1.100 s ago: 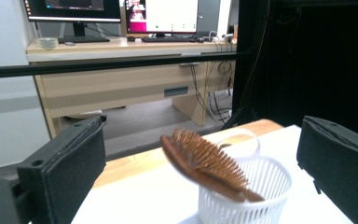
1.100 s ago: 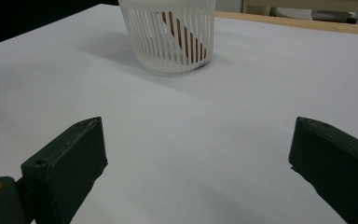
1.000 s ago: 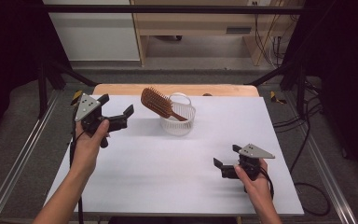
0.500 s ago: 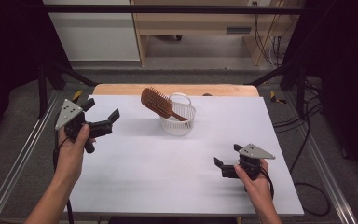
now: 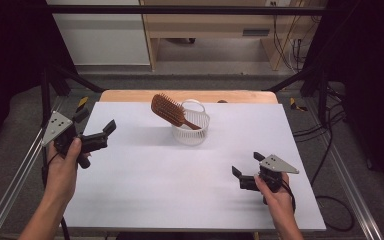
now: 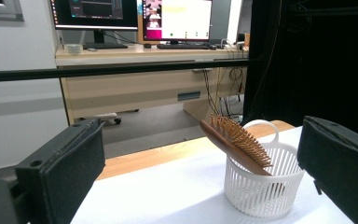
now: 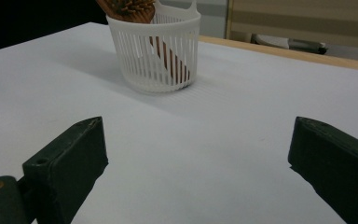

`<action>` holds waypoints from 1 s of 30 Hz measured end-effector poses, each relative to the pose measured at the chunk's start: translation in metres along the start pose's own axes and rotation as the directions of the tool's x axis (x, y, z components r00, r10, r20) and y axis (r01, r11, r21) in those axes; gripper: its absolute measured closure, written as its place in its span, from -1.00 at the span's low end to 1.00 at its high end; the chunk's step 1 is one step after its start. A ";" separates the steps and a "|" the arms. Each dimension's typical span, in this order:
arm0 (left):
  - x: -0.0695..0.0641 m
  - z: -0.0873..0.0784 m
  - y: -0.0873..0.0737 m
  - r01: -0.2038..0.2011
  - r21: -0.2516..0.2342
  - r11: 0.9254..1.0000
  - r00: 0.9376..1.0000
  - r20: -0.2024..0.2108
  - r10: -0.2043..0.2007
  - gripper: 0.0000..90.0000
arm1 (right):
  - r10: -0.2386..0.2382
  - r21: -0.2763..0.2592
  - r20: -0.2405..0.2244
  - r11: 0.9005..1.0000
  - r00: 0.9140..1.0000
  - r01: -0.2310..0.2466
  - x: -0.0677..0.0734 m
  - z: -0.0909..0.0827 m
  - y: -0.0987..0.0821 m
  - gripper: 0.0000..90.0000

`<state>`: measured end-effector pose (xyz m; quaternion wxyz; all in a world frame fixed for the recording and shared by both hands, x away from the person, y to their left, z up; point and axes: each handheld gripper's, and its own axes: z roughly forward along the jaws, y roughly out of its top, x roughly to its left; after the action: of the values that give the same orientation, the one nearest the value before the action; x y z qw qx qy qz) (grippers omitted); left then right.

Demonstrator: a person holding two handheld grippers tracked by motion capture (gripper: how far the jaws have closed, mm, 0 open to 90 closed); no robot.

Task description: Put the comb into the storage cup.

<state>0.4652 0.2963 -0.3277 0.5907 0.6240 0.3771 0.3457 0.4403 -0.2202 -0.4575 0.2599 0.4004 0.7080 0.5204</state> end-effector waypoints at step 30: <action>0.018 -0.045 -0.040 0.002 0.026 1.000 1.000 -0.027 -0.001 -0.98 | -0.035 -0.091 0.001 0.995 0.999 0.035 0.001 -0.005 0.010 -0.92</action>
<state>0.4316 0.3341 -0.3645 0.5778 0.6265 0.3899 0.3488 0.4392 -0.2203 -0.4461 0.2867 0.3756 0.6904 0.5478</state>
